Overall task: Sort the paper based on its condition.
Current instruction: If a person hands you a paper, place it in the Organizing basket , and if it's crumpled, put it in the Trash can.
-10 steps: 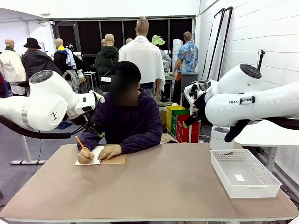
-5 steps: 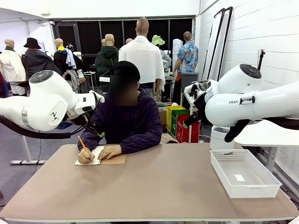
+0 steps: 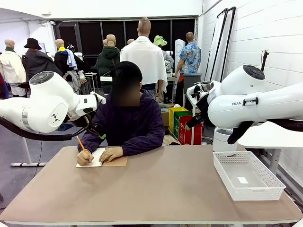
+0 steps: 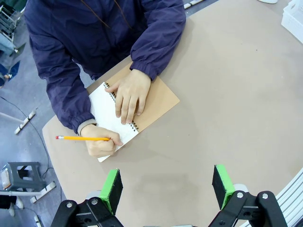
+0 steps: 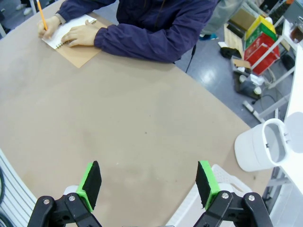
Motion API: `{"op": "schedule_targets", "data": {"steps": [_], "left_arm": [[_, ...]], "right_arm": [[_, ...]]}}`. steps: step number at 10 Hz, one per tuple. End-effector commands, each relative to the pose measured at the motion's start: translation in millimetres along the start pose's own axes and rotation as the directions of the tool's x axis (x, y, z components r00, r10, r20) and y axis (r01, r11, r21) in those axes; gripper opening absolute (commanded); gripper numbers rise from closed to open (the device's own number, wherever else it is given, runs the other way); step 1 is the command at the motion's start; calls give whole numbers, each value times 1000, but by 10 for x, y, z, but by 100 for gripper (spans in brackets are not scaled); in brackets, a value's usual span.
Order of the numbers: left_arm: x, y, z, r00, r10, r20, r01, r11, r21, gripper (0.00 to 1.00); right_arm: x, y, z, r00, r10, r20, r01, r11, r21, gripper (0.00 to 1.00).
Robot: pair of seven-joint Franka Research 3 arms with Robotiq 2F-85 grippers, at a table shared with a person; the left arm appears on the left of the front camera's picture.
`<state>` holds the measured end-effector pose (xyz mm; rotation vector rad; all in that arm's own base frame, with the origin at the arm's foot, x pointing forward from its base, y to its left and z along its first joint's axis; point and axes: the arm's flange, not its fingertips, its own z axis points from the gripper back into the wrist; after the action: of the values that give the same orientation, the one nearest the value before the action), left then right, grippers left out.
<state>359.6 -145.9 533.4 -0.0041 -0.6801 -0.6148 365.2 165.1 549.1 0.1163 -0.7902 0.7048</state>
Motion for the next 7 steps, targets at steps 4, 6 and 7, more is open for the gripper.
{"op": "schedule_targets", "data": {"steps": [4, 6, 7], "left_arm": [[19, 21, -14, 1000, 4, -4, -4, 1000, -2, 100], [19, 21, -14, 1000, 4, -4, -4, 1000, -2, 100], [19, 21, -14, 1000, 4, -4, -4, 1000, -2, 100]], "right_arm": [[-1, 1, 2, 1000, 0, 1, 0, 1000, 3, 100], [-1, 1, 2, 1000, 0, 1, 0, 1000, 3, 100], [-1, 1, 2, 1000, 0, 1, 0, 1000, 3, 100]]}}
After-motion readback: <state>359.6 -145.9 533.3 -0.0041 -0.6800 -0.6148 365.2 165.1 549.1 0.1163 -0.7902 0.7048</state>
